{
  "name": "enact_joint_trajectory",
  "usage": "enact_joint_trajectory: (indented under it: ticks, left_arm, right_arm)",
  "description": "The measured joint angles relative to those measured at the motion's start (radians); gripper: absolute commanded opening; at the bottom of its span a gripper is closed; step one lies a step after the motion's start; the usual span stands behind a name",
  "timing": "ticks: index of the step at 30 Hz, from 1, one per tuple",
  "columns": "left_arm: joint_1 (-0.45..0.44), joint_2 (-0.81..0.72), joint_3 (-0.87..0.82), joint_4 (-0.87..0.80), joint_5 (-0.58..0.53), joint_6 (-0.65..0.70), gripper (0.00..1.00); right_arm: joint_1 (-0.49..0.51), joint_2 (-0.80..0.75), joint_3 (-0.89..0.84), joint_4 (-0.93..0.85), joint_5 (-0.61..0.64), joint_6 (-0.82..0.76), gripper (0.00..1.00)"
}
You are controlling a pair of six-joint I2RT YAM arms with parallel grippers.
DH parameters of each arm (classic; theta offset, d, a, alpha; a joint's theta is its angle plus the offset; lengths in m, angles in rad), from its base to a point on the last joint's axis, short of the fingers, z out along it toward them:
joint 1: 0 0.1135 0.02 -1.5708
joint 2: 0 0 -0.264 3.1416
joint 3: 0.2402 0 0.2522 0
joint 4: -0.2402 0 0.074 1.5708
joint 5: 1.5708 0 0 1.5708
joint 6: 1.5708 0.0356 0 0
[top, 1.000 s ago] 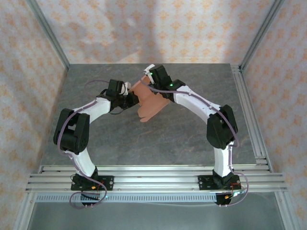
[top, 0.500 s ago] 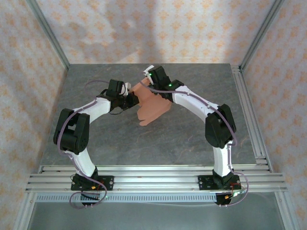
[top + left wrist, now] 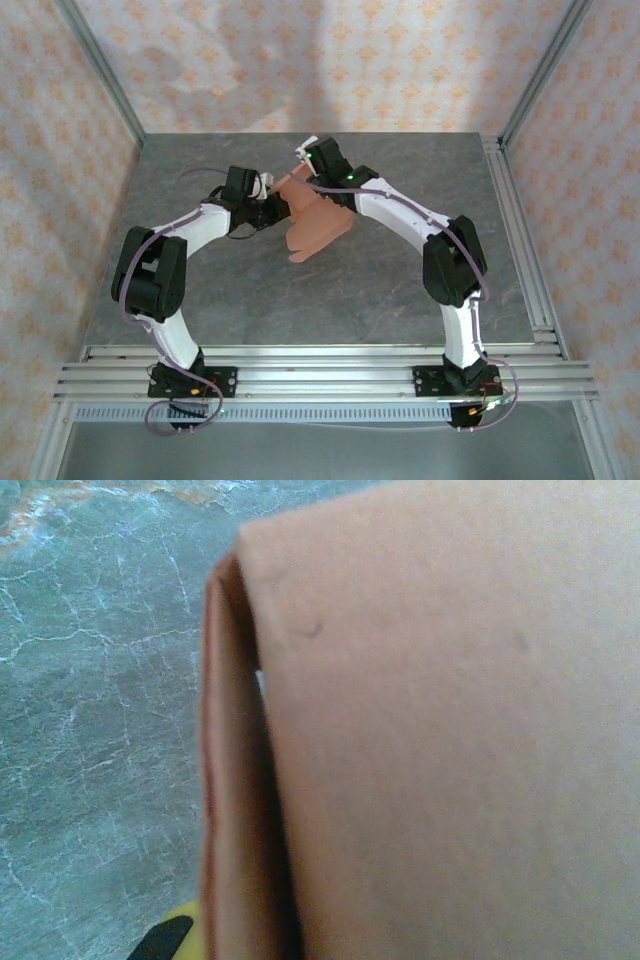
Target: Fold the paper box
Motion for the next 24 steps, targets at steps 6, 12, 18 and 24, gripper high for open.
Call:
enact_joint_trajectory:
  ticks: [6,12,18,24]
  left_arm:
    - [0.000,0.000,0.000,-0.011,0.000,0.000,0.00]
    - [0.001,0.000,0.000,-0.015,-0.006,-0.002,0.00]
    - [0.001,0.000,0.000,-0.016,-0.019,-0.002,0.00]
    - [0.001,0.000,0.000,-0.018,-0.019,-0.001,0.00]
  right_arm:
    - [0.041,0.010,0.000,0.016,0.115,-0.035,0.00]
    - [0.085,0.053,0.000,0.092,0.275,-0.081,0.00]
    - [0.098,0.069,0.000,0.124,0.322,-0.081,0.07]
    - [0.089,0.058,0.000,0.093,0.259,-0.006,0.39]
